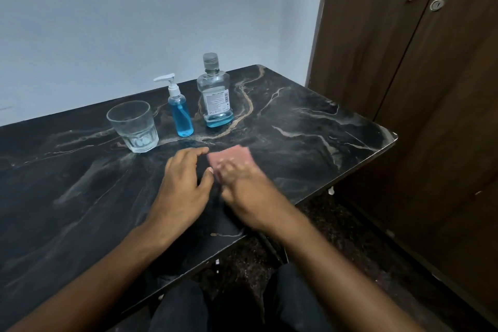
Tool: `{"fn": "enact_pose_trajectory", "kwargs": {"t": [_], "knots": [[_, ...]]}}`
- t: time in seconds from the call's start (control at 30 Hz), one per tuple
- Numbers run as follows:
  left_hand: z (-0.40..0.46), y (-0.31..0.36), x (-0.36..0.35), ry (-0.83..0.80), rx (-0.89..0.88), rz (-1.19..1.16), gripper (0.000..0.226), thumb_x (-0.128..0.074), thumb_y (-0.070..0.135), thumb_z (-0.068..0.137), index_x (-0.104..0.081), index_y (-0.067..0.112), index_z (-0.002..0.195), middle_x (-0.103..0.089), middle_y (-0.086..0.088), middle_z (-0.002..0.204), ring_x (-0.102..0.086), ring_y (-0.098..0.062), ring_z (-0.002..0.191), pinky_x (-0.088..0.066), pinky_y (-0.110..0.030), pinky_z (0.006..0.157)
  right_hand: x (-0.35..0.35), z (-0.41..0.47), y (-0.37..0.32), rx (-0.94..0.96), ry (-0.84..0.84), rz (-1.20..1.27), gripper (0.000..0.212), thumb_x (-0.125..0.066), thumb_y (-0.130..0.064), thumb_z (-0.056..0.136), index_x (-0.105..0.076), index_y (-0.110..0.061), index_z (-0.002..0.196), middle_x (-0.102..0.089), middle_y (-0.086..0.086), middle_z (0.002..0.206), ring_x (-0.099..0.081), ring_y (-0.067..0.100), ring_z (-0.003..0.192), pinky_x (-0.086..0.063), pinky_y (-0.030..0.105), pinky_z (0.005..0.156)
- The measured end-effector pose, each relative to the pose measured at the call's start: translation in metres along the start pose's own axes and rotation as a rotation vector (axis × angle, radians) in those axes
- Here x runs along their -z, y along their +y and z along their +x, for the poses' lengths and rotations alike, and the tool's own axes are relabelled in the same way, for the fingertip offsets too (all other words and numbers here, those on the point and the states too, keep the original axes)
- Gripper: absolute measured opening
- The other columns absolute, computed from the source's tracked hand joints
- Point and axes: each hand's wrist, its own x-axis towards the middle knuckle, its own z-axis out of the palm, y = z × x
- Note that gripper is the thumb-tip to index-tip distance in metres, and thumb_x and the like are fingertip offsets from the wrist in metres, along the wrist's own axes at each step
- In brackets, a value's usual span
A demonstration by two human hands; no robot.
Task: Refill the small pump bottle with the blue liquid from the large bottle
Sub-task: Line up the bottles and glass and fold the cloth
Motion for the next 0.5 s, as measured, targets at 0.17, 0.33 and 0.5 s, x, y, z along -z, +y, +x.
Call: {"fn": "enact_pose_trajectory", "kwargs": {"t": [0.17, 0.33, 0.5], "knots": [[-0.016, -0.026, 0.034, 0.07, 0.1, 0.01, 0.027, -0.06, 0.004, 0.094, -0.07, 0.011, 0.118, -0.061, -0.006, 0.122, -0.056, -0.027, 0.119, -0.045, -0.029, 0.106, -0.03, 0.006, -0.051, 0.266, -0.23, 0.162, 0.061, -0.054, -0.017, 0.085, -0.049, -0.003, 0.144, -0.049, 0.016, 0.15, -0.04, 0.027, 0.143, -0.024, 0.046, 0.122], [-0.026, -0.05, 0.064, 0.089, 0.303, 0.057, 0.03, -0.059, 0.011, 0.098, -0.067, 0.012, 0.126, -0.061, -0.009, 0.127, -0.055, -0.031, 0.12, -0.038, -0.044, 0.113, -0.021, 0.067, -0.026, -0.055, -0.208, -0.027, 0.064, -0.045, -0.02, 0.097, -0.028, -0.003, 0.156, -0.024, 0.015, 0.165, -0.02, 0.024, 0.153, -0.007, 0.032, 0.123], [-0.034, -0.058, 0.086, 0.261, 0.311, -0.002, 0.035, -0.061, 0.002, 0.093, -0.067, 0.009, 0.126, -0.059, -0.007, 0.13, -0.057, -0.02, 0.121, -0.041, -0.022, 0.108, -0.044, 0.063, -0.11, 0.295, -0.148, 0.163, 0.051, -0.056, -0.016, 0.093, -0.053, -0.002, 0.142, -0.05, 0.018, 0.149, -0.037, 0.022, 0.142, -0.017, 0.034, 0.119]]}}
